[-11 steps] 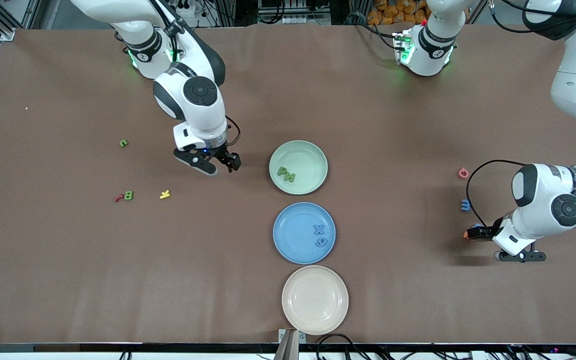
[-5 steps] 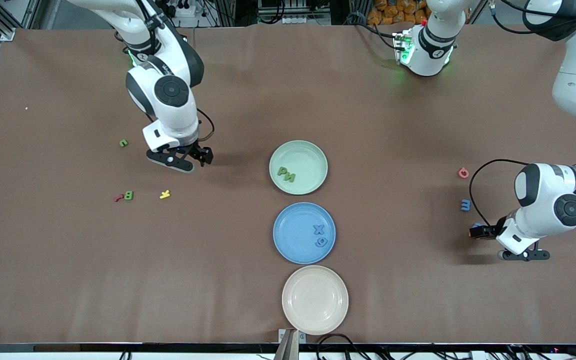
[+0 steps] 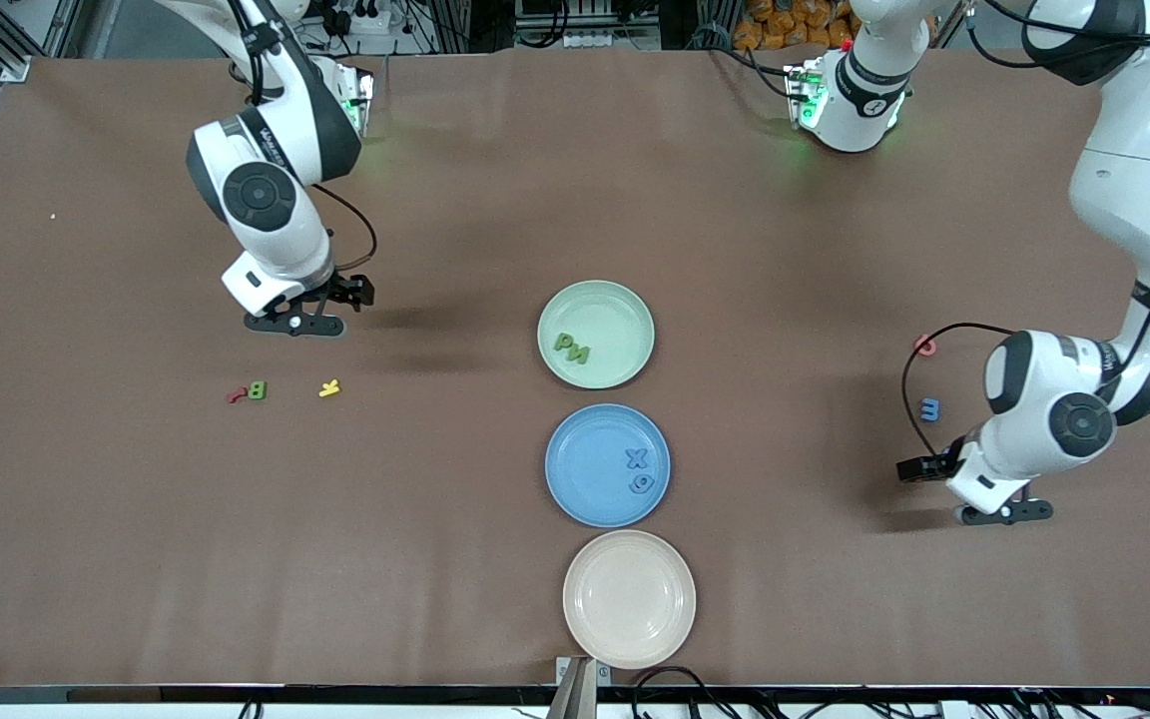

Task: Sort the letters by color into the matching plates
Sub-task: 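Move the right gripper to green u while the left gripper nears blue e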

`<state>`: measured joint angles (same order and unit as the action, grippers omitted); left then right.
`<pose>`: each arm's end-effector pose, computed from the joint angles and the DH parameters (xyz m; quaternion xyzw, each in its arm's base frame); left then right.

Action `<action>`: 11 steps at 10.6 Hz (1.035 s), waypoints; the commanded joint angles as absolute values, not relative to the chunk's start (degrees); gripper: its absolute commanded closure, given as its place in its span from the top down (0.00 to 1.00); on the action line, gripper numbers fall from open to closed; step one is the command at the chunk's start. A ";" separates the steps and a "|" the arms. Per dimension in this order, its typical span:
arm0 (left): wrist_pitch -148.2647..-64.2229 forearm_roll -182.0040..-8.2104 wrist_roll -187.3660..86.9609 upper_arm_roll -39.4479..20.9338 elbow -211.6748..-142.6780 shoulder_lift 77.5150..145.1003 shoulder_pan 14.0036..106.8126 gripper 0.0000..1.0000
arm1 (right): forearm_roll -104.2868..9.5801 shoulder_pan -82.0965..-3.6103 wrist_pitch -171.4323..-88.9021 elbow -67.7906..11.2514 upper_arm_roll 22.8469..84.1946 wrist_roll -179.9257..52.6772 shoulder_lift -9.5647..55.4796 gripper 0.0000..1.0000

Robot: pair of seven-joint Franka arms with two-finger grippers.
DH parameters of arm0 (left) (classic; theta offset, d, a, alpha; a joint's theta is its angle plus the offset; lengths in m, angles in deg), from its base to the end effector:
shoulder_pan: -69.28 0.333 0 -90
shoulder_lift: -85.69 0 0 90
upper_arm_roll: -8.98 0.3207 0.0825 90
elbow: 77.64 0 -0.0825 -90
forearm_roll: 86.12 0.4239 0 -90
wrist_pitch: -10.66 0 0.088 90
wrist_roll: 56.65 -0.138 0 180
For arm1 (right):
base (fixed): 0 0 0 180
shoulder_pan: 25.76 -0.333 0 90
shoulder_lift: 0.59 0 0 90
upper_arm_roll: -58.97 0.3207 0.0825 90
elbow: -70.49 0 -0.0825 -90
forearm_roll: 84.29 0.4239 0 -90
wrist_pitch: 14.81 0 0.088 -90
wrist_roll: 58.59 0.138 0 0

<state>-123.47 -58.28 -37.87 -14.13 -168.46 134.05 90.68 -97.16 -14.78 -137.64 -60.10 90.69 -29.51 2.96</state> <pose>0.7244 0.0204 0.1100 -0.9990 -0.0386 -0.0058 0.0224 0.4957 0.1733 0.2650 0.9931 -0.0018 -0.0534 0.1041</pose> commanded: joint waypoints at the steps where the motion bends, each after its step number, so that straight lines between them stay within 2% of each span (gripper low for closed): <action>1: -123.11 -56.58 -32.92 -13.78 -167.99 133.76 88.62 1.00 | -95.62 -12.92 -135.58 -62.31 88.95 -40.37 0.03 1.00; 9: -121.01 -57.02 -37.49 -14.49 -168.95 130.43 93.36 1.00 | -90.80 -13.45 -136.36 -66.53 75.69 -63.49 -2.53 1.00; 11: -121.27 -57.02 -38.89 -15.79 -173.07 128.85 97.03 1.00 | -90.70 -13.80 -137.85 -67.67 72.87 -67.45 -2.70 1.00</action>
<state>-121.61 -58.16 -37.31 -14.00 -167.87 131.98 93.32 -92.27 -13.47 -135.82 -64.58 75.58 -62.38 -0.11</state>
